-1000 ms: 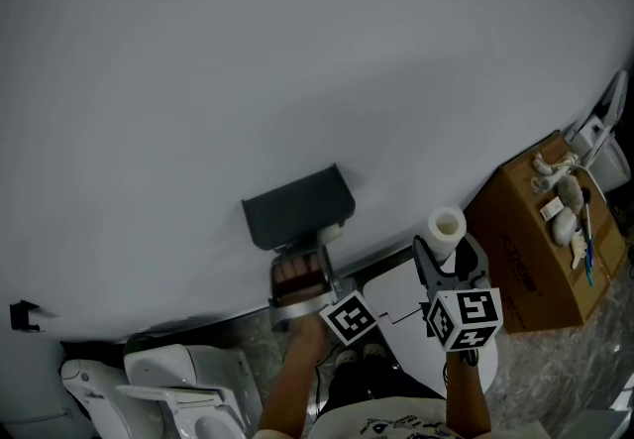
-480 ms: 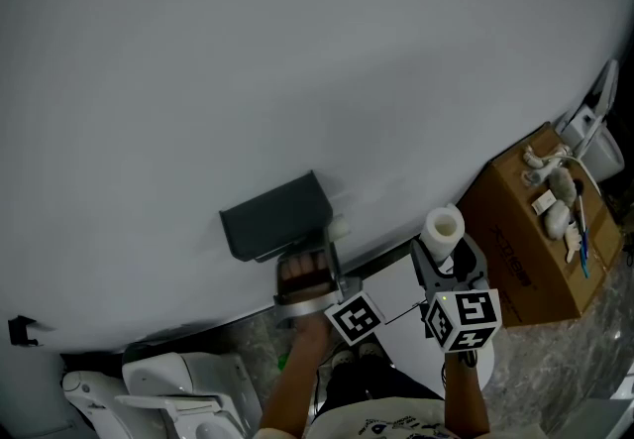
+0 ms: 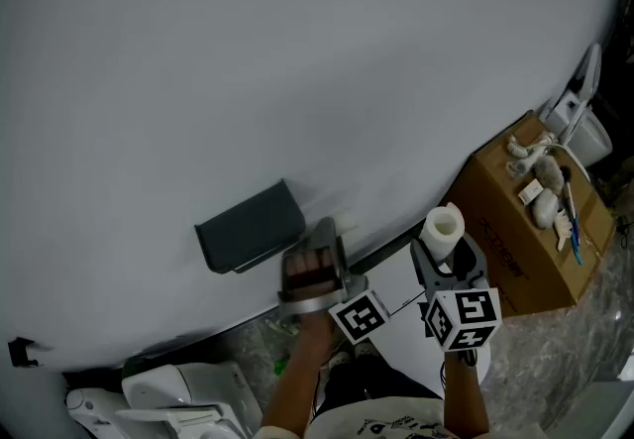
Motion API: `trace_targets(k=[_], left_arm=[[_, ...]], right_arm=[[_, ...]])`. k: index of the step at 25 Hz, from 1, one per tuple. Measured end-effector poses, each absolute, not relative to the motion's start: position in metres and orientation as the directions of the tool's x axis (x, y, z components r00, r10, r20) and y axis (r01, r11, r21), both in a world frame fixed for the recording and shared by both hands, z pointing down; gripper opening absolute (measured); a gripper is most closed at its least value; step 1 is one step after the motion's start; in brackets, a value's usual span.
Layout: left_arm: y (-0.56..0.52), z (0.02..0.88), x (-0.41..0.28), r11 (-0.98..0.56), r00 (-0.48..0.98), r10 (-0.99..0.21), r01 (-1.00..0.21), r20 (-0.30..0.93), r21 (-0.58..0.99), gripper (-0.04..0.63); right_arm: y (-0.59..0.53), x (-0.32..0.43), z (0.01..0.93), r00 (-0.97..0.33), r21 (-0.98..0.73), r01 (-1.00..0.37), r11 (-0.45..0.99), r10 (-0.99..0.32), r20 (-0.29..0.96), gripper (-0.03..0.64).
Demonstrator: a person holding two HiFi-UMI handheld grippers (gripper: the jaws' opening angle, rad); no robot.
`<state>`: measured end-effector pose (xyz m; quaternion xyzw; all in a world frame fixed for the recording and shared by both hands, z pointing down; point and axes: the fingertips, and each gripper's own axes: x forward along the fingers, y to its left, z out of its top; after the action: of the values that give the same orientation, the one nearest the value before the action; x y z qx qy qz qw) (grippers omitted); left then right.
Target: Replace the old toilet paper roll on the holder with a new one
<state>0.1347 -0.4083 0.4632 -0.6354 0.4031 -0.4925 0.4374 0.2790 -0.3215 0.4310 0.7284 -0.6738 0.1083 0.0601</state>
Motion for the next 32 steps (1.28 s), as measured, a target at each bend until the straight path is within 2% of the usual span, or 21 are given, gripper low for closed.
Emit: trace_targets(k=[8, 12, 16, 19, 22, 25, 27, 32], left_arm=[[-0.395, 0.446, 0.143, -0.317, 0.275, -0.93, -0.252, 0.246, -0.914, 0.179], [-0.389, 0.436, 0.138, -0.375, 0.344, -0.906, -0.389, 0.244, -0.842, 0.179], [-0.376, 0.421, 0.132, -0.403, 0.423, -0.886, -0.498, 0.191, -0.768, 0.179], [-0.367, 0.408, 0.127, -0.478, 0.501, -0.85, -0.604, 0.163, -0.637, 0.179], [-0.358, 0.398, 0.12, -0.574, 0.585, -0.801, -0.69, 0.128, -0.441, 0.179], [-0.35, 0.389, 0.109, -0.629, 0.636, -0.768, -0.729, 0.075, -0.271, 0.179], [-0.346, 0.382, 0.099, -0.641, 0.65, -0.759, -0.738, 0.035, -0.212, 0.179], [-0.339, 0.372, 0.062, -0.637, 0.636, -0.769, -0.771, -0.061, -0.003, 0.179]], right_arm=[[-0.316, 0.284, 0.427, 0.083, -0.056, -0.994, -0.098, -0.969, 0.232, 0.304], [-0.319, 0.28, 0.423, 0.075, -0.057, -0.994, -0.09, -0.971, 0.225, 0.302], [-0.32, 0.273, 0.419, 0.071, -0.06, -0.995, -0.085, -0.974, 0.214, 0.304], [-0.32, 0.265, 0.415, 0.061, -0.06, -0.995, -0.075, -0.976, 0.209, 0.304], [-0.322, 0.255, 0.413, 0.046, -0.055, -0.997, -0.059, -0.978, 0.205, 0.302], [-0.323, 0.246, 0.411, 0.029, -0.052, -0.998, -0.041, -0.979, 0.203, 0.304], [-0.323, 0.239, 0.409, 0.019, -0.052, -0.998, -0.029, -0.98, 0.198, 0.302], [-0.325, 0.222, 0.406, -0.01, -0.058, -0.998, -0.001, -0.982, 0.186, 0.302]])
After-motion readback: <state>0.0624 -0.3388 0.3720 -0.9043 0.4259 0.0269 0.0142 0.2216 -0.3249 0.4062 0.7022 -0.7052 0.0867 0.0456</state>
